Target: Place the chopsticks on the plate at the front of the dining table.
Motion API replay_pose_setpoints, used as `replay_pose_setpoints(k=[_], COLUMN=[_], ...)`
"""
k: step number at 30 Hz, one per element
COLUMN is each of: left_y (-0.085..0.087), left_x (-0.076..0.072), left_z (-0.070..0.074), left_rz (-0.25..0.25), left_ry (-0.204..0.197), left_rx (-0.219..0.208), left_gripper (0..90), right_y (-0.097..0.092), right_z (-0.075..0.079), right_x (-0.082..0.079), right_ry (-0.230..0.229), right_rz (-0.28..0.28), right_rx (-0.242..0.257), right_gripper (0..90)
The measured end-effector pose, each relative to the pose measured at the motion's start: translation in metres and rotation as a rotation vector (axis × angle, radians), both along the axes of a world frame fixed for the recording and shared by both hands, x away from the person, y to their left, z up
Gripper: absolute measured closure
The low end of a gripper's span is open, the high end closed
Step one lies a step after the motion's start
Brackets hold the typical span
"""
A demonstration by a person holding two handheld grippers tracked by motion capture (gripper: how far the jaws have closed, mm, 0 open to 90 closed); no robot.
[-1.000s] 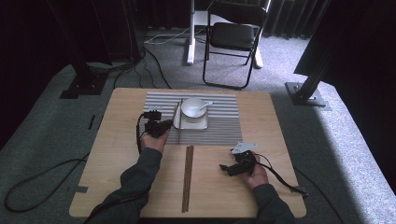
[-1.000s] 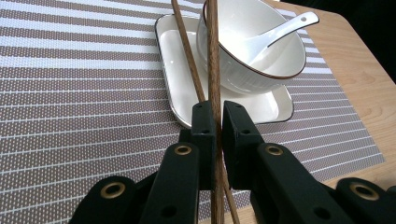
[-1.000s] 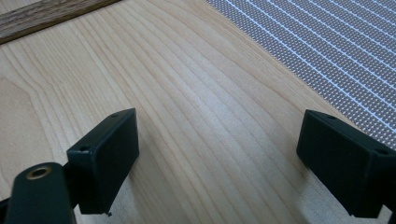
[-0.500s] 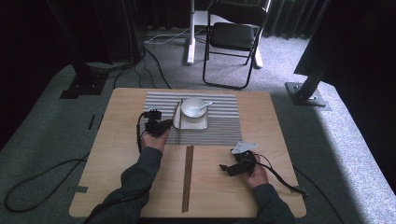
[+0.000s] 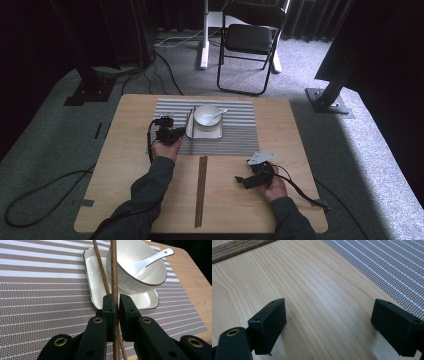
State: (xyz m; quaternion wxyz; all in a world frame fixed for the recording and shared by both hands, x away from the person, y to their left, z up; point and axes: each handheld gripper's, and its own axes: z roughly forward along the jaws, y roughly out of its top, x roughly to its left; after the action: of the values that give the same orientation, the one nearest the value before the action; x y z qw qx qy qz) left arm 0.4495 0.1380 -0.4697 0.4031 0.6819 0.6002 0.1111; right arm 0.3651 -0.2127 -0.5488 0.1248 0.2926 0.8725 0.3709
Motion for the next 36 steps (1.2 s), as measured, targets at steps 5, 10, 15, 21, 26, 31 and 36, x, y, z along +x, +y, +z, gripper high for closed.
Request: replay_pose_setpoints(k=[5, 10, 15, 21, 26, 31, 36], left_y=[-0.002, -0.004, -0.005, -0.005, -0.006, -0.006, -0.007], left_x=[0.002, 0.004, 0.007, 0.011, 0.013, 0.015, 0.016], left_z=[-0.002, -0.002, -0.001, -0.001, -0.003, -0.003, -0.003], left_rz=[-0.001, -0.003, -0.004, 0.002, 0.010, 0.009, 0.011], left_ry=[0.006, 0.006, 0.005, 0.012, 0.018, 0.019, 0.020], left_rx=[0.003, 0.005, 0.009, 0.000, 0.000, 0.003, 0.005], left_gripper=[84.1, 84.1, 84.1, 84.2, 84.1, 84.1, 84.2], right_y=[0.000, 0.000, 0.000, 0.000, 0.000, 0.000, 0.000], right_z=[0.000, 0.000, 0.000, 0.000, 0.000, 0.000, 0.000], right_x=[0.000, 0.000, 0.000, 0.000, 0.000, 0.000, 0.000], right_ry=[0.000, 0.000, 0.000, 0.000, 0.000, 0.000, 0.000], right_rz=[0.000, 0.000, 0.000, 0.000, 0.000, 0.000, 0.000], right_rx=[0.000, 0.000, 0.000, 0.000, 0.000, 0.000, 0.000], right_gripper=[12.3, 12.2, 12.2, 12.2, 12.3, 12.2, 12.3])
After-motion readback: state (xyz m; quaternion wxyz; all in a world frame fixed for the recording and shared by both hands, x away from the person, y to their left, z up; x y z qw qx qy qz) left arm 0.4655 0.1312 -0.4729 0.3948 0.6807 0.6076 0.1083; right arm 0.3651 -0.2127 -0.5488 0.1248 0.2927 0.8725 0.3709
